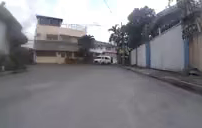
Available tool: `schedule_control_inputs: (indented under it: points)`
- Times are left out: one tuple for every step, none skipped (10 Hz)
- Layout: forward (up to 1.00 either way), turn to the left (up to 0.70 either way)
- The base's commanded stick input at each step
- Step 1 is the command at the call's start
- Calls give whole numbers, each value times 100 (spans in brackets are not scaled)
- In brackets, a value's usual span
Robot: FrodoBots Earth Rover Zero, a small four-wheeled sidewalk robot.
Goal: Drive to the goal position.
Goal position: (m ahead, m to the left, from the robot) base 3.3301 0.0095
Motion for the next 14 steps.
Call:
schedule_control_inputs:
  points:
    - [100, -5]
    - [100, -16]
    - [100, -26]
    - [100, -36]
    - [100, -40]
    - [100, -40]
    - [100, -40]
    - [100, -40]
    - [100, -40]
    - [100, -40]
    - [100, -40]
    - [100, -40]
    - [100, -32]
    - [100, -4]
